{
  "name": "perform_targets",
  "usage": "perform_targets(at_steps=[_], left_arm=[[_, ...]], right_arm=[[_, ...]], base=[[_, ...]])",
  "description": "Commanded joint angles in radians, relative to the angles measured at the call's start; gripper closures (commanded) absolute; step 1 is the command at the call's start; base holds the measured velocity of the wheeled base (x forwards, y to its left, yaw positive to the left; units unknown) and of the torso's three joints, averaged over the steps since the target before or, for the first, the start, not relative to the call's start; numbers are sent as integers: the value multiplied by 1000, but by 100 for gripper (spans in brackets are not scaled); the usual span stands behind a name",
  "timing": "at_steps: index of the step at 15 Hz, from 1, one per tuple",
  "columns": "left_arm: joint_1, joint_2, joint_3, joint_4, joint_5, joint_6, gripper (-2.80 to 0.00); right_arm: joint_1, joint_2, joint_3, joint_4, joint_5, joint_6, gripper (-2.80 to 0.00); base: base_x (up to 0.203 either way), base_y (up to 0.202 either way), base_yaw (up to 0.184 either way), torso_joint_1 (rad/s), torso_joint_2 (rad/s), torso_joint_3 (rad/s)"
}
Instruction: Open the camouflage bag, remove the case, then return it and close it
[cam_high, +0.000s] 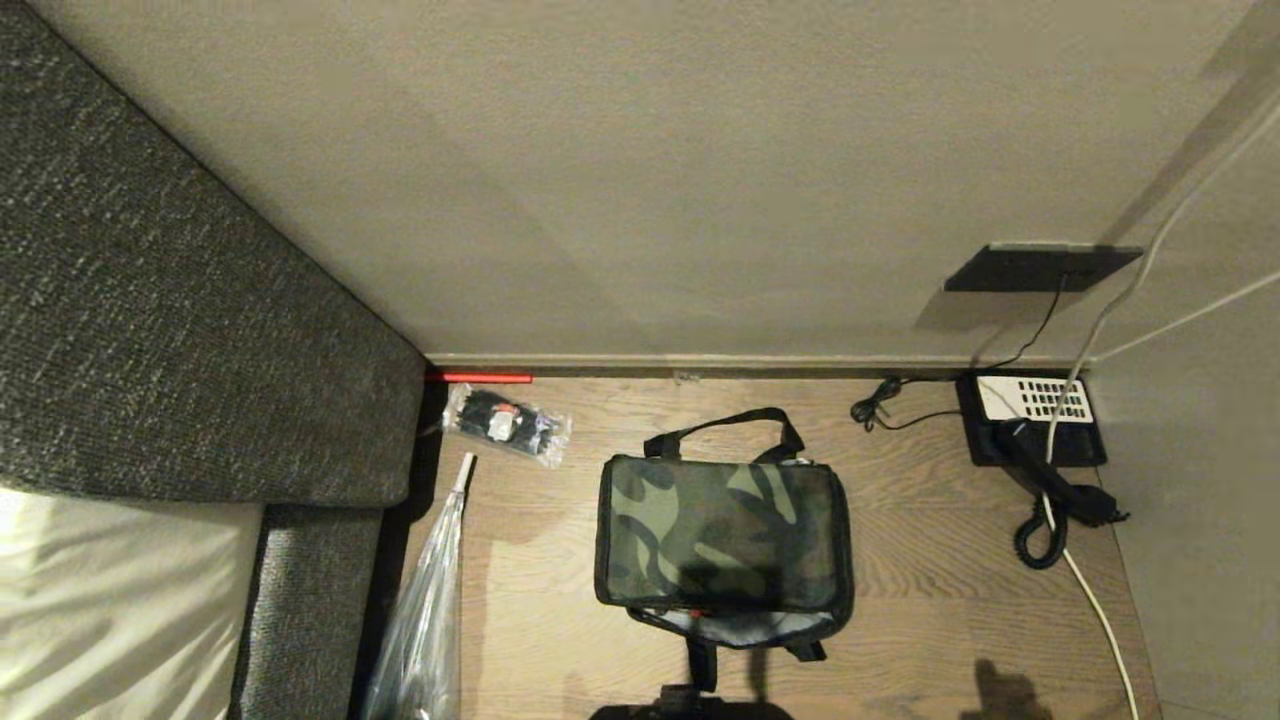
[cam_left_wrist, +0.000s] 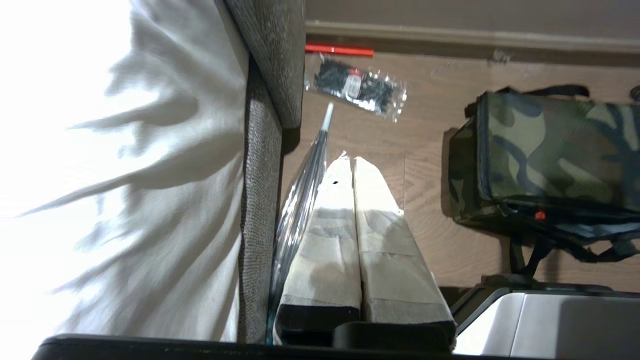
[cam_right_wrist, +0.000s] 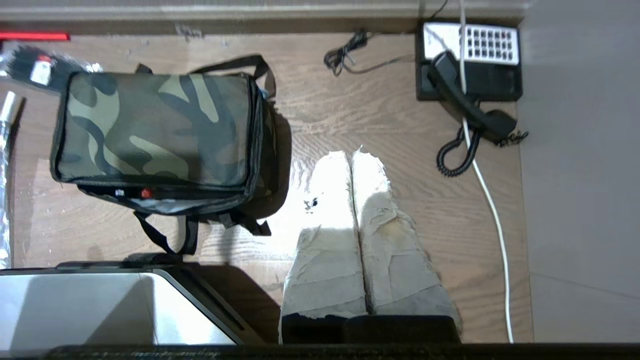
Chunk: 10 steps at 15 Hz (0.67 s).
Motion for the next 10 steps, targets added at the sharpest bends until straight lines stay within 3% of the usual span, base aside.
perform_targets(at_steps=[1,10], left_arm=[[0,0,0,0,0,0,0],[0,0,0,-1,0,1,0]], right_arm=[[0,3,2,0,1,0,0],[0,2,2,2,0,3,0]], base=[[0,0,0,-2,-2,206],[0,0,0,1,1,201]])
